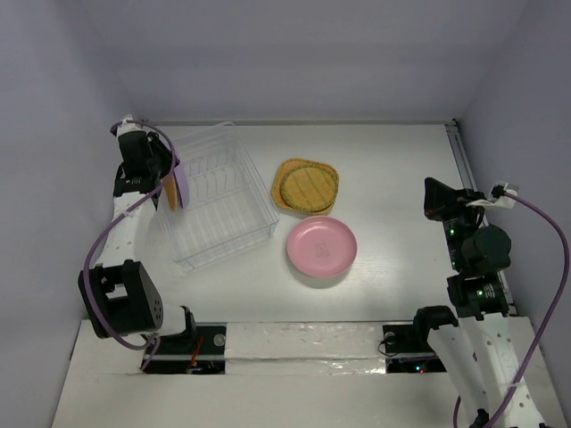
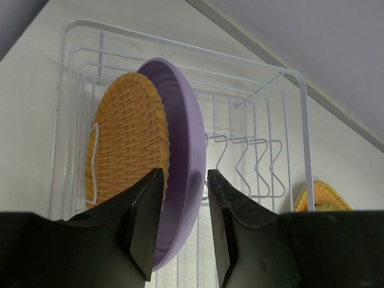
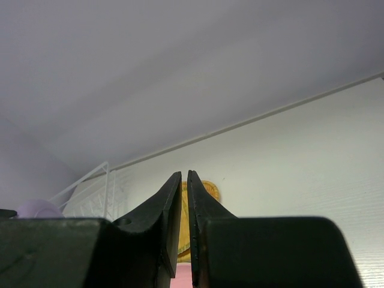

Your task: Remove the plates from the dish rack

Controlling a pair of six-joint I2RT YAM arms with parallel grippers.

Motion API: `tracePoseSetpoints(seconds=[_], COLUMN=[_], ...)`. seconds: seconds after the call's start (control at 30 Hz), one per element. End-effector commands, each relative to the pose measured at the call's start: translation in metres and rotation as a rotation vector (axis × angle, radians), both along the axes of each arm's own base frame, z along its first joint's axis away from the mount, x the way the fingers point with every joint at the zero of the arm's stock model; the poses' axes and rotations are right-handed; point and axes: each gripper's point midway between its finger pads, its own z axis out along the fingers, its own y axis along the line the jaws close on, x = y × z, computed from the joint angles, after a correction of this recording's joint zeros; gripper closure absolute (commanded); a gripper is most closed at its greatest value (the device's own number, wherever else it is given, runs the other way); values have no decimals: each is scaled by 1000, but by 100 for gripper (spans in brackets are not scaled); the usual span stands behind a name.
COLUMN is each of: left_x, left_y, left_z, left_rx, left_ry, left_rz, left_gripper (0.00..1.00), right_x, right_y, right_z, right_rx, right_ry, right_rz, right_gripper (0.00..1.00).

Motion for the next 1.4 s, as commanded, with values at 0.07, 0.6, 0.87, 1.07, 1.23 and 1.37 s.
tracePoseSetpoints(seconds=[0.07,0.6,0.87,1.07,1.23,1.37], left_x=[16,20,21,22,20,19], left_y=[-10,-14,-14,-12,-7,-8], left_z=[30,9,-5,-6,3,21], left_rx=[-30,-81,-102,-107,-94,-77], left_ry=[-79,-82,-54,-60,-85,-138], left_rz=[-73,-108,-114,-120,-106,-117], left_gripper=[67,78,73,98,100,100], right_x=[-2,-2,-3,-1,-1,0], right_y=[3,4,4,5,5,5], right_z=[18,19,19,18,17,16], right_rx=[8,5,4,3,4,3], right_ry=[-68,-68,-69,-65,-65,-60], right_rz=[18,24,20,25,25,27], right_gripper=[86,85,85,85,85,85])
